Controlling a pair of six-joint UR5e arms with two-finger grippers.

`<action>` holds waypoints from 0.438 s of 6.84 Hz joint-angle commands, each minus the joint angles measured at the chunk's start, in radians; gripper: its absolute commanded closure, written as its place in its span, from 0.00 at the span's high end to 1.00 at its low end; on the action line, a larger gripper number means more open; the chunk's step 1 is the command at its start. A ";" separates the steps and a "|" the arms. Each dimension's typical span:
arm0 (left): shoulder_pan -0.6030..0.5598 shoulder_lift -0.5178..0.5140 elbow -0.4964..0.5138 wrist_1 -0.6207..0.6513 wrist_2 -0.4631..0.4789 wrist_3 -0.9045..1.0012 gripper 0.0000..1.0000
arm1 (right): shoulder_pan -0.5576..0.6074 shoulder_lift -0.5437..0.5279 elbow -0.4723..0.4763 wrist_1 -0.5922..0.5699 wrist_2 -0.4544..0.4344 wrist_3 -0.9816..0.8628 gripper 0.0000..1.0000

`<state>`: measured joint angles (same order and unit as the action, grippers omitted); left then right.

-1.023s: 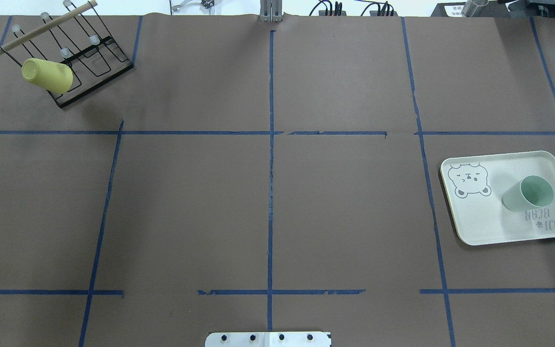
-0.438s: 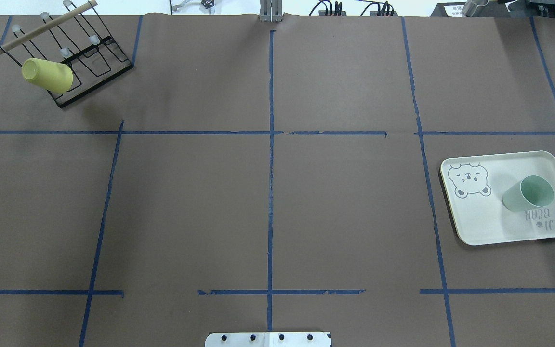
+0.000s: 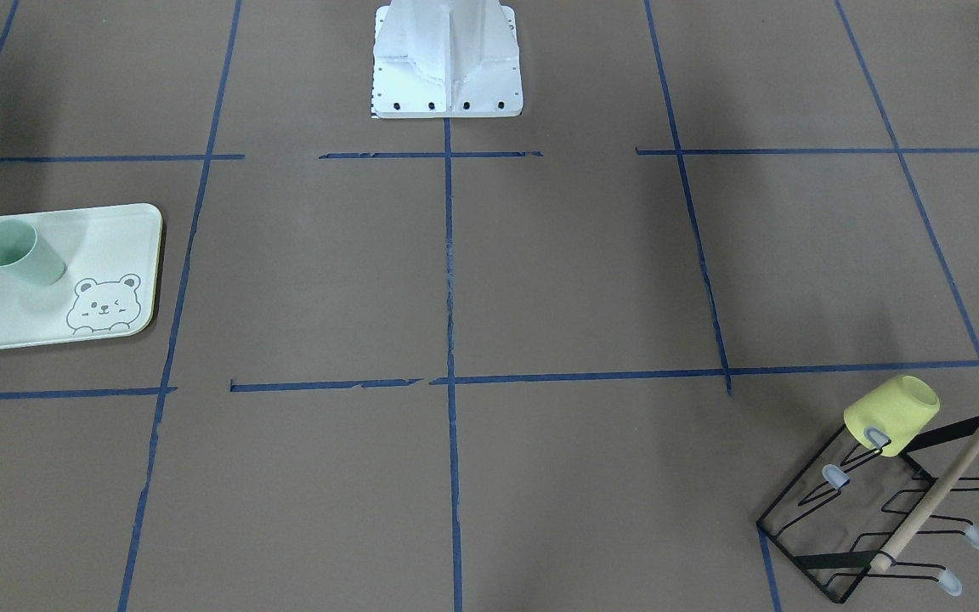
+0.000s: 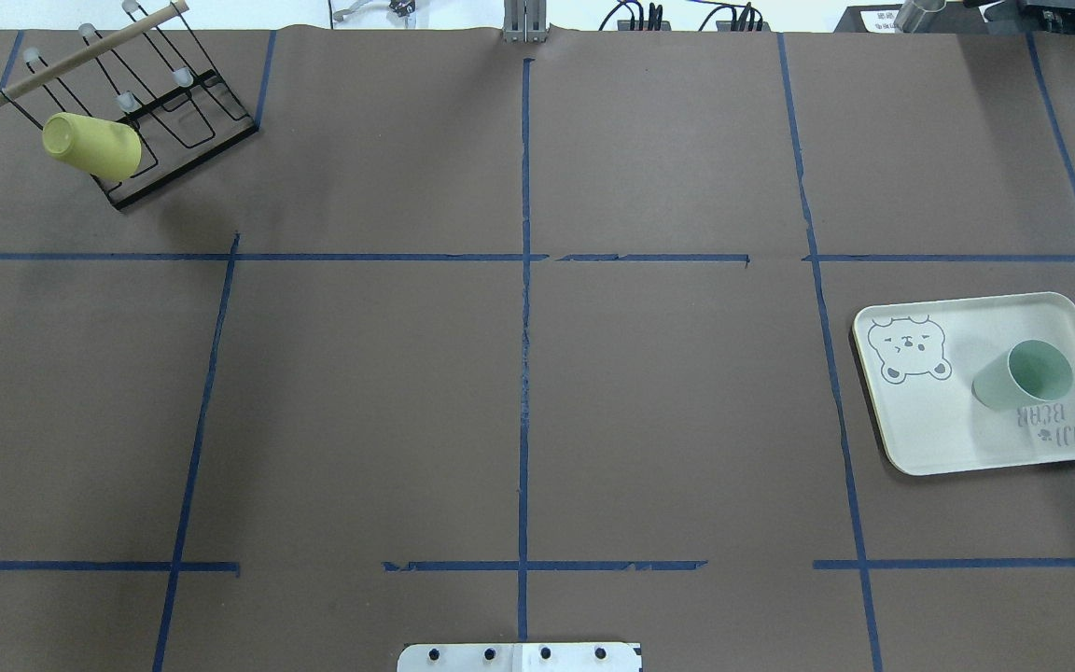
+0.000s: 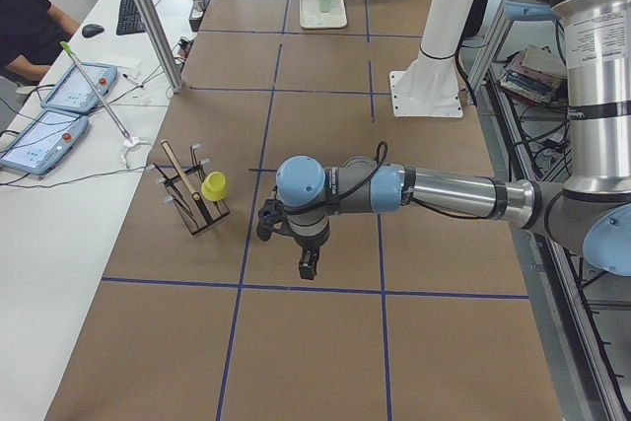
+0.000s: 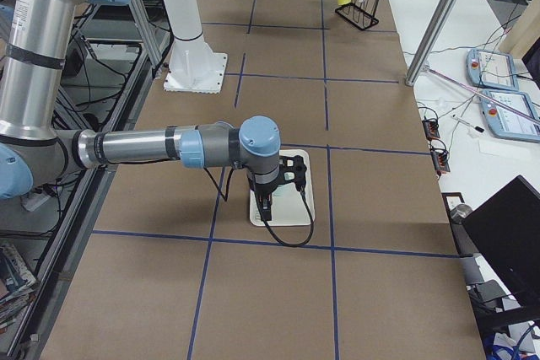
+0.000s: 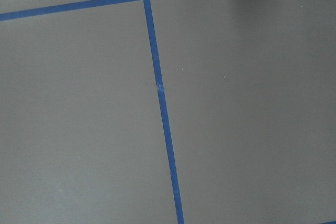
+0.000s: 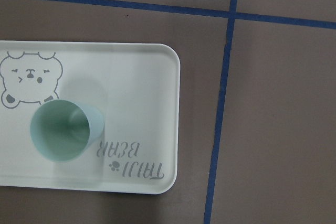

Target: Left arm grabs green cup and hands to right arm on tray

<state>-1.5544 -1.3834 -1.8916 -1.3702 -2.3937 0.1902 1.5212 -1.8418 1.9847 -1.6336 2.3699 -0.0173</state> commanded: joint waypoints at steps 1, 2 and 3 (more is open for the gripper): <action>0.002 -0.009 -0.026 0.003 0.008 0.000 1.00 | -0.003 0.032 0.000 -0.058 -0.009 -0.003 1.00; 0.002 -0.022 -0.023 0.003 0.008 0.000 1.00 | -0.003 0.027 0.000 -0.058 -0.009 -0.004 1.00; 0.002 -0.026 -0.026 0.002 0.008 0.000 1.00 | -0.003 0.027 0.002 -0.058 -0.009 -0.004 1.00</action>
<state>-1.5527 -1.4016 -1.9141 -1.3673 -2.3864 0.1900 1.5188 -1.8146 1.9856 -1.6894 2.3617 -0.0207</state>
